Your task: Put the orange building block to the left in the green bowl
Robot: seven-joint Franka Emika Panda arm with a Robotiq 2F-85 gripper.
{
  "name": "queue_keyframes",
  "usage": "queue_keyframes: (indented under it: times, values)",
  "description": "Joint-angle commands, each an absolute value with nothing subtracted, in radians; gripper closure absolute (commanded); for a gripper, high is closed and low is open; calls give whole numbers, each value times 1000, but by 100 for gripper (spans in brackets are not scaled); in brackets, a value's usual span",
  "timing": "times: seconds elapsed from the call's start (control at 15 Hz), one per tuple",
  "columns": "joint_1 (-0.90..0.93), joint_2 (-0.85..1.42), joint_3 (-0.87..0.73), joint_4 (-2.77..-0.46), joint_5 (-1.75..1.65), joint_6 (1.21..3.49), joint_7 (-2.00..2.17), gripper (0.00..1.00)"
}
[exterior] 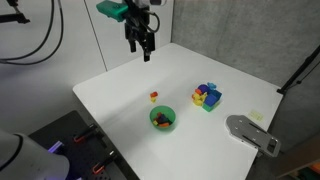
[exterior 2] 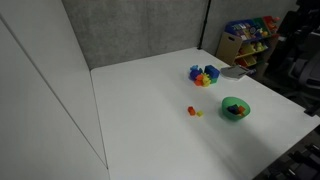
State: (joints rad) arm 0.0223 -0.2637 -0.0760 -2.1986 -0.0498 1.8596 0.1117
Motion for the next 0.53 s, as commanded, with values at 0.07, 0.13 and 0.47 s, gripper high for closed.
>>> queue_keyframes:
  times: [0.07, 0.13, 0.47]
  values:
    - [-7, -349, -61, -2168, -23, 1755, 102, 0]
    - [-11, -361, -62, -2166, -30, 1746, 106, 0]
    - [-21, -371, -57, -2180, -36, 1763, 105, 0]
